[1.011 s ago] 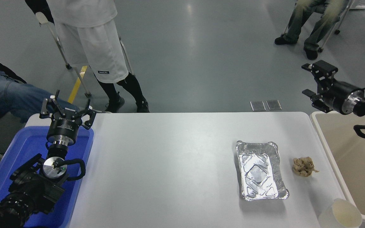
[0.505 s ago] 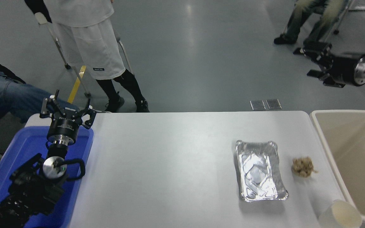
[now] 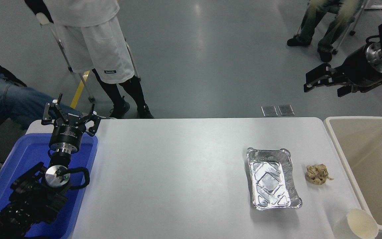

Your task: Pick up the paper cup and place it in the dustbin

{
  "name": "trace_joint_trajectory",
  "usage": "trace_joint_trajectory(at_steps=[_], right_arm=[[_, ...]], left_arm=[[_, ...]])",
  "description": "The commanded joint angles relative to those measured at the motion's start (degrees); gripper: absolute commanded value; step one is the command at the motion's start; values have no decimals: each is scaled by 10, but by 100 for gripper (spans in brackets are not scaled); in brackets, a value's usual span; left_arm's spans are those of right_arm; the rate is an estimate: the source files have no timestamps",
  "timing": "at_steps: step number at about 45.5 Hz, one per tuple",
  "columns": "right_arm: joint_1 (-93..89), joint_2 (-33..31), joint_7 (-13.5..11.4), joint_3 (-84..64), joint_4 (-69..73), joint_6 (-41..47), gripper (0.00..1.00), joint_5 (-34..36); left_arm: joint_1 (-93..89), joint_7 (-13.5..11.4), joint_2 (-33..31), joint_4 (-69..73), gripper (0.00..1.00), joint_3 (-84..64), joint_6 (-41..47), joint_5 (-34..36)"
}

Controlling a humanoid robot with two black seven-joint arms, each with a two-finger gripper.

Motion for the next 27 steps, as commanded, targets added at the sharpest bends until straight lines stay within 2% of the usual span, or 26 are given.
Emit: trace_joint_trajectory(at_steps=[1, 17, 27], right_arm=[[15, 32, 0, -31, 24, 38, 100, -62], [7, 28, 0, -113, 49, 38, 100, -61], [3, 6, 0, -118, 47, 38, 100, -33]], left_arm=[[0, 0, 0, 0, 99, 0, 0, 0], [0, 0, 0, 0, 99, 0, 1, 0], [0, 0, 0, 0, 99, 0, 0, 0]])
